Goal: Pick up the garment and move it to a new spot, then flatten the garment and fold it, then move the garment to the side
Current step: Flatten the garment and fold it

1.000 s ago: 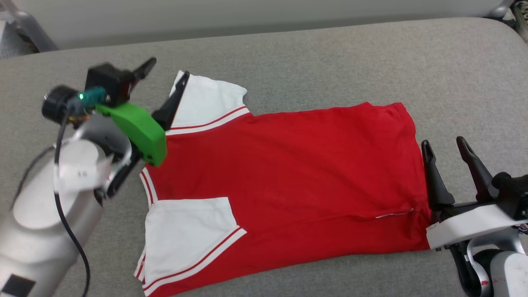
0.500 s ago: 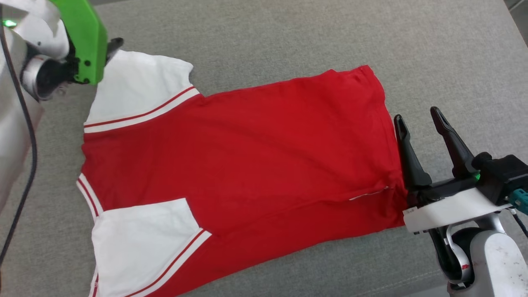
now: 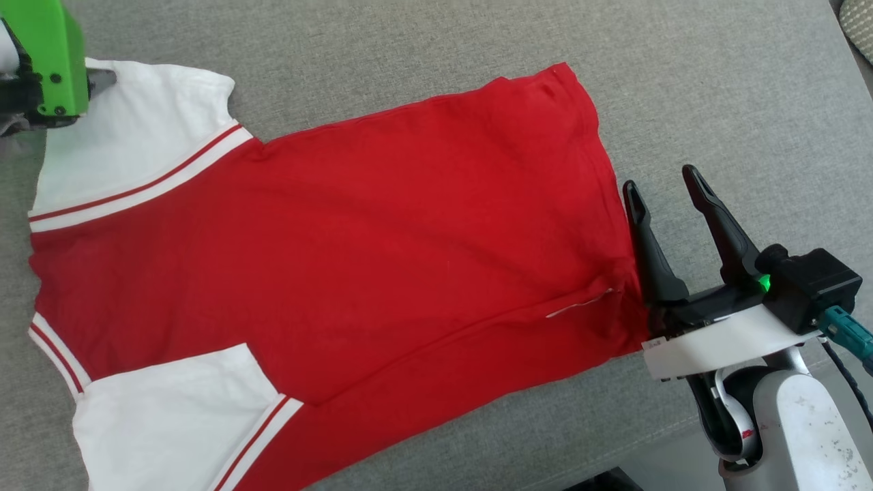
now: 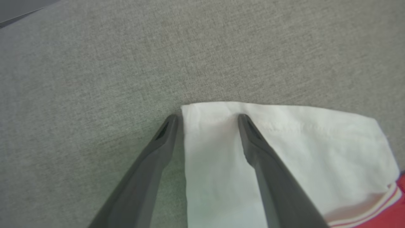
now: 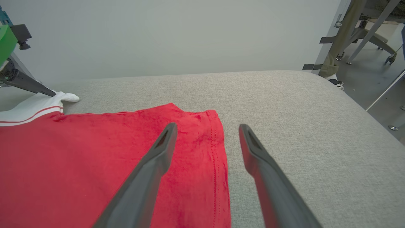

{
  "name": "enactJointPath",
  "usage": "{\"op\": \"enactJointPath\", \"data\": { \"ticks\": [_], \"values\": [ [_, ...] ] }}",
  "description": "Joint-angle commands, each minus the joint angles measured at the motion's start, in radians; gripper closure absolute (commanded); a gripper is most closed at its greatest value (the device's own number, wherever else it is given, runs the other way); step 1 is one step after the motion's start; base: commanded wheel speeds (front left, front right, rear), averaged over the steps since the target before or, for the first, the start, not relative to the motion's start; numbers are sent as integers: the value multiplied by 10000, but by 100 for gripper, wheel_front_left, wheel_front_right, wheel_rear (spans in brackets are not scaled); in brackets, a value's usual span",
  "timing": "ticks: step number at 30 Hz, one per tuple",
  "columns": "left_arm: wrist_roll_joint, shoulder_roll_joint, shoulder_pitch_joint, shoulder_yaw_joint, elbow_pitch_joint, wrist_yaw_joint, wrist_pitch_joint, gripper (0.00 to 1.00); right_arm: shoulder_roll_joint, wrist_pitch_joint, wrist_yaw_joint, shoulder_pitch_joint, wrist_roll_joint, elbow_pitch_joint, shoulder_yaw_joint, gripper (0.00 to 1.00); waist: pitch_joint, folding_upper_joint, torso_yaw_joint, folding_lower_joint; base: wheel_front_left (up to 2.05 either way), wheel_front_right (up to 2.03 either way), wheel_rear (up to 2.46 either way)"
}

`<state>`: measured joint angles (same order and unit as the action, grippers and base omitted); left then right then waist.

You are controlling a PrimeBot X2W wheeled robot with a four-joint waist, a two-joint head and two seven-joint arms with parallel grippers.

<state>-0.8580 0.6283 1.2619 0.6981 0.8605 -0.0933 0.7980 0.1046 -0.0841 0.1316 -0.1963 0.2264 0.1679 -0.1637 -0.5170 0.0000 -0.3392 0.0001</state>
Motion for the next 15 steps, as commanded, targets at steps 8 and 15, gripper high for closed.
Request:
{"op": "enactJointPath", "data": {
  "ticks": [8,15],
  "values": [
    [-302,-83,25,-44,463,277,295,85,-23,-83,-9,-336,31,-53,-32,0,-372,0,-120,-1,0,0,0],
    [-655,-327,-184,-109,368,368,728,100,23,25,-9,-416,-62,1,22,0,-317,0,118,-1,0,0,0]
  ]
}}
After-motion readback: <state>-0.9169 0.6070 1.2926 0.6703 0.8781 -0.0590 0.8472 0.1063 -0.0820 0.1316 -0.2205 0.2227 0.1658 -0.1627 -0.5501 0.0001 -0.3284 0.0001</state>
